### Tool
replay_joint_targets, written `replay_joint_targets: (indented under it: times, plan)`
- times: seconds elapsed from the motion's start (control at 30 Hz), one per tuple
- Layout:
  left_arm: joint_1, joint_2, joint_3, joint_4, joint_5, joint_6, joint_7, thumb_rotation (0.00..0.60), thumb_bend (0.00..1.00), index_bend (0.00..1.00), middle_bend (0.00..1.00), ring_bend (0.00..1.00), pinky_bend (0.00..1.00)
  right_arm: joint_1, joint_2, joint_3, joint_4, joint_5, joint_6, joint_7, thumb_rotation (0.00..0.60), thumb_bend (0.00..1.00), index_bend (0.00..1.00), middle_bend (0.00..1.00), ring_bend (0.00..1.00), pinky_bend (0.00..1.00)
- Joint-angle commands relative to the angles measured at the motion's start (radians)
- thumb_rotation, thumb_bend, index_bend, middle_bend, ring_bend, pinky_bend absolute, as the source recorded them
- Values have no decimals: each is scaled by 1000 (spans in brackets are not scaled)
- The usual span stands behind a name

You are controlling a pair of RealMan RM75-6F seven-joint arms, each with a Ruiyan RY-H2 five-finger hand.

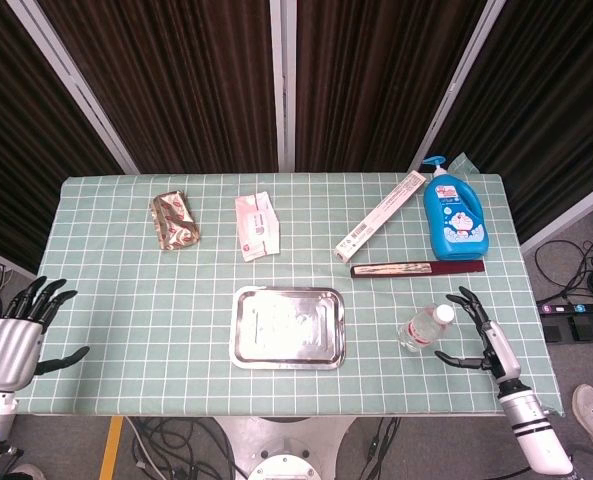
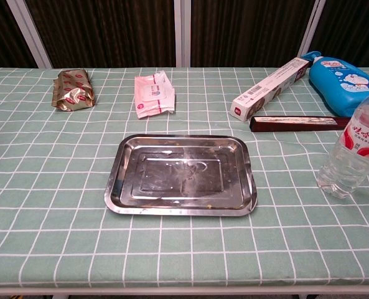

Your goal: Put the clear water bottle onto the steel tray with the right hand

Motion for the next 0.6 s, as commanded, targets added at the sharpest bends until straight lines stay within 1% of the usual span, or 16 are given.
replay_joint_targets:
  times: [0.03,0.3,0.4,0.47,0.5,0.53,0.57,0.6]
  plan:
    - [-2,-1,0,4,0,-3,-1,482,67,263,229,97,186,21,-16,0,12,-2,-19,-9,600,0,0,132,26,23]
    - [-7,2,-1,12,-2,-9,-6,484,68,263,229,97,186,85,-60,16,30,-1,-62,-38,600,0,0,133,26,37]
    - [-7,6,0,13,-3,-8,-7,482,68,262,229,98,186,103,-76,22,28,3,-73,-50,600,0,5,157,42,66]
    - [-6,7,0,14,-6,-9,-9,480,68,262,229,97,186,113,-83,25,26,9,-82,-53,600,8,66,212,81,108]
    - [-6,7,1,15,-7,-9,-11,482,68,262,229,98,186,118,-86,26,24,14,-88,-51,600,17,120,248,107,136]
    - [-6,7,1,16,-7,-10,-12,481,68,262,229,98,186,122,-88,26,22,17,-94,-49,600,23,149,265,119,151]
    - [-5,7,2,16,-7,-10,-12,481,68,262,229,98,186,125,-89,26,22,19,-98,-49,600,36,205,297,144,183]
    - [-5,7,3,17,-6,-10,-14,483,68,262,229,98,186,129,-90,25,23,21,-102,-51,600,44,233,311,156,200]
